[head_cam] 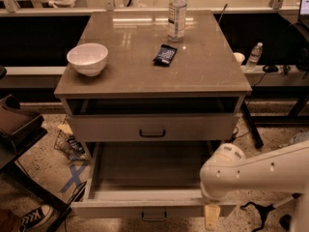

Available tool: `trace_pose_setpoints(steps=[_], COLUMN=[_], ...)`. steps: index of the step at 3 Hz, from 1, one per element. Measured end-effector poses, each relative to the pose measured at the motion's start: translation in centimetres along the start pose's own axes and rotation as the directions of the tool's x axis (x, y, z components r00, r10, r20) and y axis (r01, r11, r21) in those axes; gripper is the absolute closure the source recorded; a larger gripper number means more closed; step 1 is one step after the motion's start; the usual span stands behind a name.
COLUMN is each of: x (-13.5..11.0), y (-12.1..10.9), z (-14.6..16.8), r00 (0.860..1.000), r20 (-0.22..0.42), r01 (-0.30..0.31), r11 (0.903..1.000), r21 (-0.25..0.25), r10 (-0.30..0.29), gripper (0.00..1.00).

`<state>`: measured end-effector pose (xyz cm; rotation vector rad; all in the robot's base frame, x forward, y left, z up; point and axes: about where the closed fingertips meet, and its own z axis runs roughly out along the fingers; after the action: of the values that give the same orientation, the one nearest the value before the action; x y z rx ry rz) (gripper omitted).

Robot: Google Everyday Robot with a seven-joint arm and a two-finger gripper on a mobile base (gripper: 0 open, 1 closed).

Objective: Open middle drawer

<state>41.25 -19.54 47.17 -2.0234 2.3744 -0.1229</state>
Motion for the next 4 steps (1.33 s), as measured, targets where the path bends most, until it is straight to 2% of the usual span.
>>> trace_pose_setpoints(steps=[1,2,3,4], x=[-0.2,1.6,1.2,1.3], y=[-2.2,-3.4,-3.9,-3.9], z=[-5.9,-7.8,-8.0,-8.1], r00=[1.0,1.0,0.999,0.999], r20=[-0.014,-0.009,0.013,0.013], r01=[0.019,0.03,0.033,0.033], r11=[0.9985,0.9947,0.9919,0.9917], r21=[0.052,0.099,0.123,0.124], r10=[-0.018,-0.029,-0.035,-0.035], gripper=[0.25,0.47,0.7,0.94])
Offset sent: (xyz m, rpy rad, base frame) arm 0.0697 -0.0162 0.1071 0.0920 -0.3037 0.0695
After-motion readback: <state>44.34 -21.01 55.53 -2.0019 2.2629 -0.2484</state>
